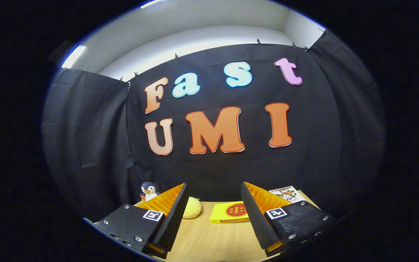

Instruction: Open the storage box then place both shoes into the box .Put the left shoe in first, then the right shoe, with the right side of both shoes facing outward in a uniform manner.

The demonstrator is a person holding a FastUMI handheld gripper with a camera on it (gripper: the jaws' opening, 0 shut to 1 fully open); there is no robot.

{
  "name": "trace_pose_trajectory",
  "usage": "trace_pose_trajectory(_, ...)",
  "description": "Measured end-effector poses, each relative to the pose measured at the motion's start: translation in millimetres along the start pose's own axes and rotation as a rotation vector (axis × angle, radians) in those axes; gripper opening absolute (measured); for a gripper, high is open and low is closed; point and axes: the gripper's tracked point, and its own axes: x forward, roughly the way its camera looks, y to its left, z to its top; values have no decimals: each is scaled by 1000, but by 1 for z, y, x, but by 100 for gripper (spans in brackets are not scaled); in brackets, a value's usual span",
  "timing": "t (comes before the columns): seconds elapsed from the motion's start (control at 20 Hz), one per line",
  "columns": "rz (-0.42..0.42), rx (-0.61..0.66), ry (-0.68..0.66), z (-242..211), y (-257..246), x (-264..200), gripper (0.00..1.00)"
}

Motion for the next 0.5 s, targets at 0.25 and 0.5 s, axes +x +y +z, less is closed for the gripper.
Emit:
trace_pose_trajectory(0.25, -5, 12, -120, 35, -6, -10, 88)
trace_pose_trajectory(0.5, 12, -56, -182, 42, 4, -20, 89)
